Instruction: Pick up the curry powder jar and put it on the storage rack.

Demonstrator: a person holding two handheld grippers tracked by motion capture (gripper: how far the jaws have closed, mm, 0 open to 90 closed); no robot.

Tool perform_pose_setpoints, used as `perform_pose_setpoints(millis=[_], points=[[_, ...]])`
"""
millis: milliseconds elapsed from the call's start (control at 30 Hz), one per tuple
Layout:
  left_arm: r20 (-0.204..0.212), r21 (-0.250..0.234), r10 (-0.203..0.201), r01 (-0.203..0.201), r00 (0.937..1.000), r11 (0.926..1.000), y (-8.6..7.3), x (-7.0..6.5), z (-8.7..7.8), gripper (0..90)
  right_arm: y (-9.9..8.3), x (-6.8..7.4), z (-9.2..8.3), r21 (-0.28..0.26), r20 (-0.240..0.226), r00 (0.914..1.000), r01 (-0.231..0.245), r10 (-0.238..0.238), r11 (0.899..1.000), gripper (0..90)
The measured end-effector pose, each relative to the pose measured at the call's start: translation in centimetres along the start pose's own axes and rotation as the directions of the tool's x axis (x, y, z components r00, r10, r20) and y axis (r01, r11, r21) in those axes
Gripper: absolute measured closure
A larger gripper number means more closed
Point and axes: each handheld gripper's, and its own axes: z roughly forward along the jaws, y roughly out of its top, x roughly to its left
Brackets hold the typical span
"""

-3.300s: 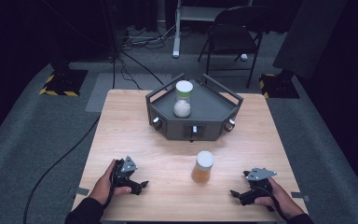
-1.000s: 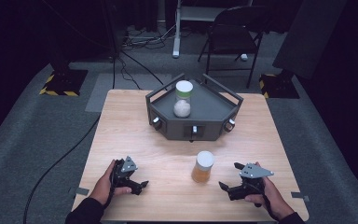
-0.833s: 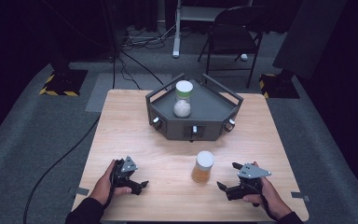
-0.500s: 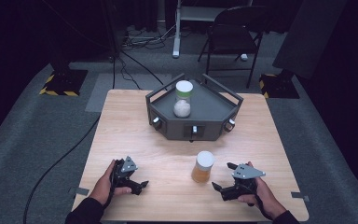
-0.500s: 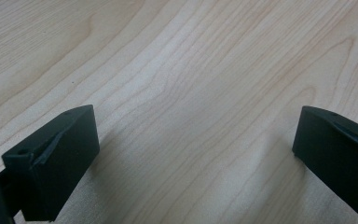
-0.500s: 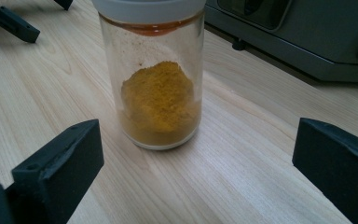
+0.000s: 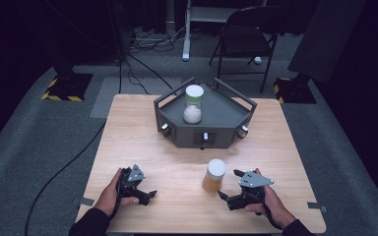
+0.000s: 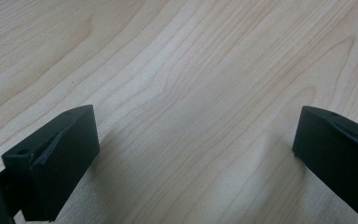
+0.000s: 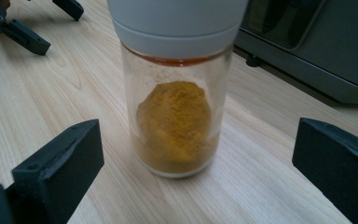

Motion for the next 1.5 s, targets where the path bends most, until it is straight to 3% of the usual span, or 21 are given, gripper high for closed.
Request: perform_pose_setpoints(millis=[300,500,600,900,1033,1100,1300,1500], points=[[0.002,-0.001,0.002,-0.002,1.0000,1.0000,0.0,0.0,0.0,0.3,0.6,0.3,1.5,-0.011,-0.014,0.9999,-0.004,0.004,1.000,2.0],[0.002,-0.001,0.002,-0.002,1.0000,1.0000,0.0,0.0,0.0,0.3,0.7,0.3,2.3,-0.038,-0.015,0.9989,-0.045,0.044,0.998,3.9],[0.002,-0.001,0.001,-0.001,1.0000,1.0000,0.0,0.0,0.0,0.3,0.4,0.2,2.7,-0.084,-0.034,0.9953,-0.093,0.090,0.992,7.4],[0.002,0.000,0.002,-0.002,1.0000,1.0000,0.0,0.0,0.0,0.3,0.1,0.3,3.3,-0.151,-0.036,0.9874,-0.158,0.154,0.976,18.4],[0.002,0.000,0.002,-0.002,1.0000,1.0000,0.0,0.0,0.0,0.3,0.0,0.4,3.7,-0.167,-0.042,0.9898,-0.141,0.136,0.976,29.3],[0.002,0.000,0.002,-0.002,1.0000,1.0000,0.0,0.0,0.0,0.3,0.1,0.8,3.7,-0.171,-0.021,0.9930,-0.118,0.116,0.978,31.0],[0.002,0.000,0.002,-0.002,1.0000,1.0000,0.0,0.0,0.0,0.3,0.2,1.6,3.6,-0.181,0.016,0.9971,-0.070,0.074,0.981,33.1],[0.001,0.000,0.002,-0.002,1.0000,1.0000,0.0,0.0,0.0,0.3,0.3,1.9,3.4,-0.186,0.040,0.9954,-0.078,0.087,0.979,33.2]])
